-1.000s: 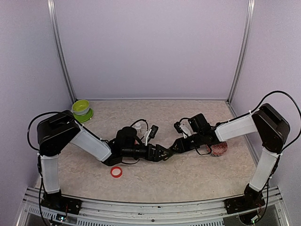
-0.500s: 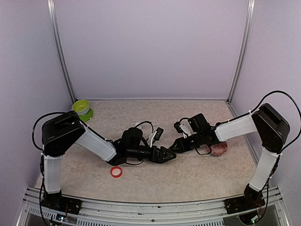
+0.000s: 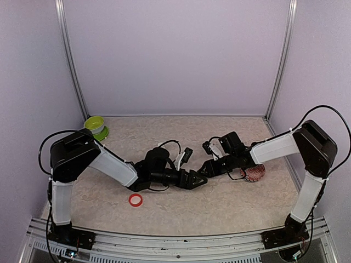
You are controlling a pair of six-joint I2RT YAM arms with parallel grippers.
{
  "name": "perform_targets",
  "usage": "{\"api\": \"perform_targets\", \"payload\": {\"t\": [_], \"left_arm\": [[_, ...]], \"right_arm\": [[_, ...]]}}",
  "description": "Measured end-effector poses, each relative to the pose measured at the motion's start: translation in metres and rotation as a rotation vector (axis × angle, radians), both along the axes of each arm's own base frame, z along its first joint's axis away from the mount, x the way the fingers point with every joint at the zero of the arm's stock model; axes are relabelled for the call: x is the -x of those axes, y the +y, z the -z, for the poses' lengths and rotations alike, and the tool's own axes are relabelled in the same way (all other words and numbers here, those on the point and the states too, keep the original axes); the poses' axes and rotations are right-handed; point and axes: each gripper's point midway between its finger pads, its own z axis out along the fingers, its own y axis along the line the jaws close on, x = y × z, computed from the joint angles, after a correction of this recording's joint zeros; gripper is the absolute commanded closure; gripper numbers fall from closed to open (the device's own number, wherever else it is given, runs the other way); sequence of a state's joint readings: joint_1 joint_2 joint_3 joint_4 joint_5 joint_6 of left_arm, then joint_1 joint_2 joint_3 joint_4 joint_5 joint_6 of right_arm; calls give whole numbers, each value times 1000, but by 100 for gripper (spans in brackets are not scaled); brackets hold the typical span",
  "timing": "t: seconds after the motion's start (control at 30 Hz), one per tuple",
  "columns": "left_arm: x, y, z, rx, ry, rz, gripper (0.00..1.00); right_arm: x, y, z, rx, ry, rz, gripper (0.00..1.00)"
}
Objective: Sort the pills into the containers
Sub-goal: Close the lid of the pill container.
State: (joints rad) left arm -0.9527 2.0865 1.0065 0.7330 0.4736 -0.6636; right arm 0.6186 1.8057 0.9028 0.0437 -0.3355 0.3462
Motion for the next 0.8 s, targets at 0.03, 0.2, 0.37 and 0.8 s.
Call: {"api": "perform_targets", "payload": {"t": [0.03,0.2,0.37,0.8], "left_arm": [[0,0,0,-2,-3,2,1],[3,-3,2,-24,-26,11,1],[6,-9,6,-66,-55,21,1],[2,-13,9,-123,-93,-4,1]], "right_arm": [[0,0,0,0,0,1,57],[-2,1,0,-2,2,3,57],[-4,3,0,-3,6,5,57],[-5,5,0,-7,11,7,57]]}}
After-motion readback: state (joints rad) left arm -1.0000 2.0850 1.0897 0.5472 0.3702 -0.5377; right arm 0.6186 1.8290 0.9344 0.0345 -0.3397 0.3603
